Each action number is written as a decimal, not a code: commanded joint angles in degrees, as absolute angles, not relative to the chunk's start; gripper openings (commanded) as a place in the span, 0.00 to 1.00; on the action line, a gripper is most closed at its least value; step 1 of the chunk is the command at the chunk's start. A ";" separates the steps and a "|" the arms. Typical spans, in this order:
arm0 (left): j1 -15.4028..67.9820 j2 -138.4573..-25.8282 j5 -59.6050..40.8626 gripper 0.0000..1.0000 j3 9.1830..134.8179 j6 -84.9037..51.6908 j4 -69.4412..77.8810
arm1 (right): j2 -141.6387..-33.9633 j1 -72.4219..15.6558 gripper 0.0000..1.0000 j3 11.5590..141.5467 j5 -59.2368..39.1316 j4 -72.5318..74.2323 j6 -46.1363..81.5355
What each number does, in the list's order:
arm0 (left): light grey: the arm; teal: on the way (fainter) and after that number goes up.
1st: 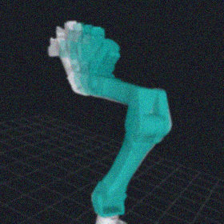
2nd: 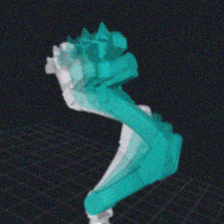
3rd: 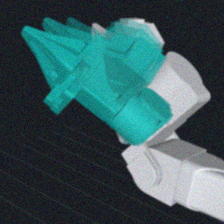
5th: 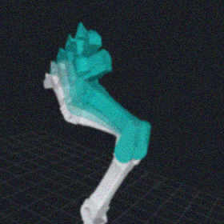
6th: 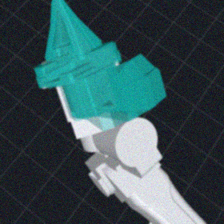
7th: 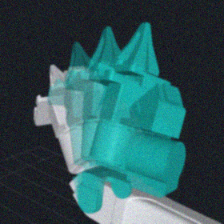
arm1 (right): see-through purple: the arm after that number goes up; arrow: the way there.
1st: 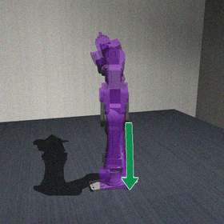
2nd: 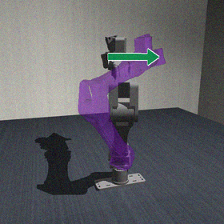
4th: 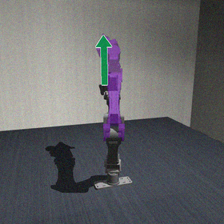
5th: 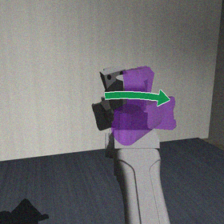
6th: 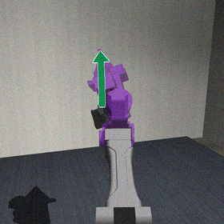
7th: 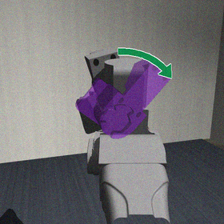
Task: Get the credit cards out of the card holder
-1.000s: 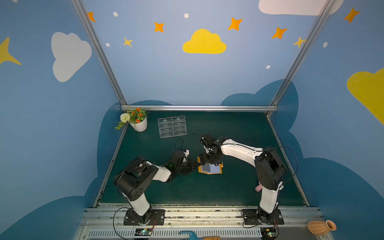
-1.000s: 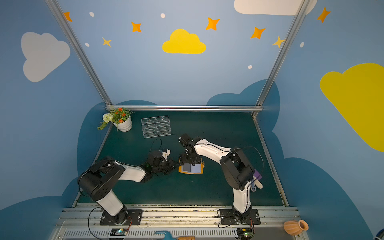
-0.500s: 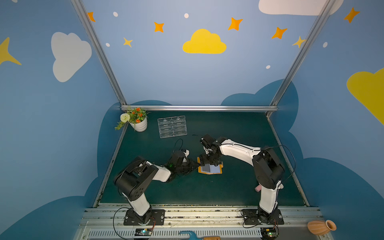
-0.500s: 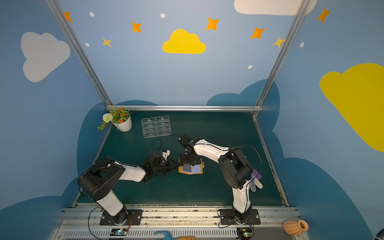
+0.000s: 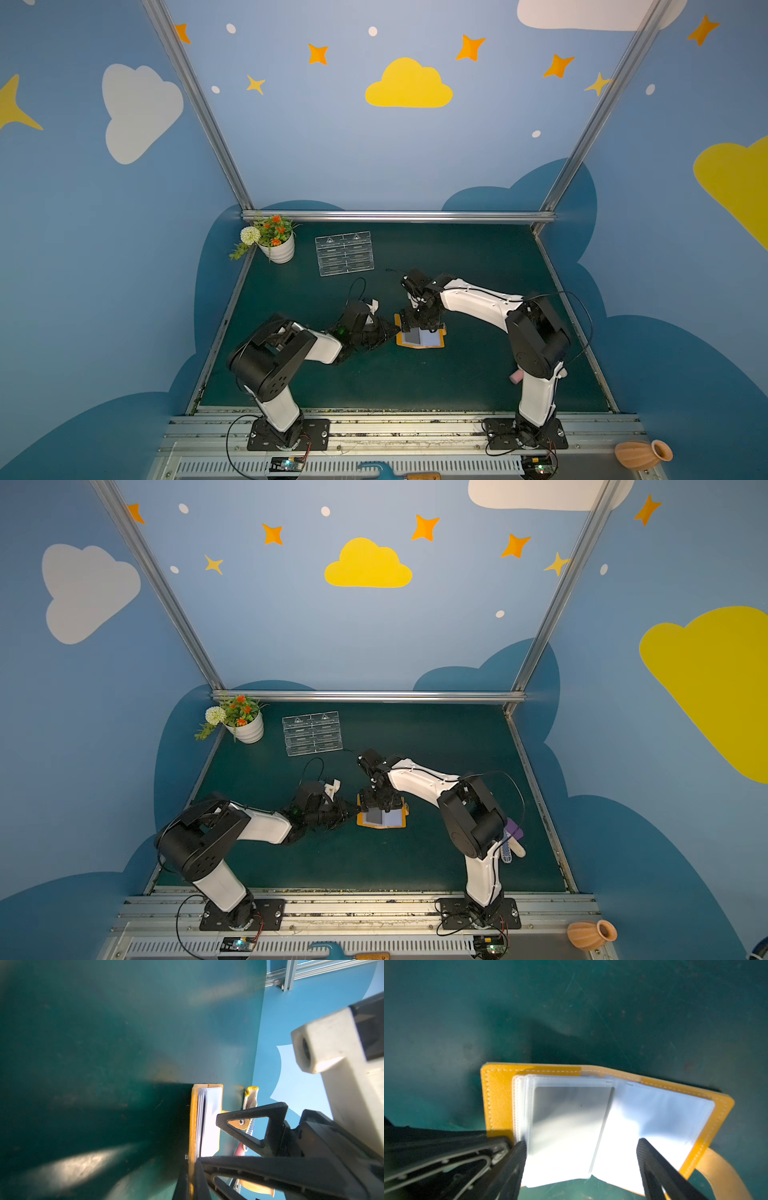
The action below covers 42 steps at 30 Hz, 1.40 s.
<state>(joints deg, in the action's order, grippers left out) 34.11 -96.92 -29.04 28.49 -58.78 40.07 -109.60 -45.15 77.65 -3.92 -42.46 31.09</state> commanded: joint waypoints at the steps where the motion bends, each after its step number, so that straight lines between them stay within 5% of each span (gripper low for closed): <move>1: 33.81 -96.59 -28.98 0.04 28.39 -57.82 40.77 | -106.74 -44.91 0.83 76.51 -4.54 -41.72 31.11; 42: 33.84 -96.44 -28.93 0.04 28.55 -57.48 40.25 | -107.43 -42.76 0.74 73.49 -4.10 -41.75 31.73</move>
<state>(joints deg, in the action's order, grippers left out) 34.13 -96.92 -29.02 28.49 -58.74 39.66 -108.71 -43.66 74.87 -6.28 -39.94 31.27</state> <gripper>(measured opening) 0.047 0.745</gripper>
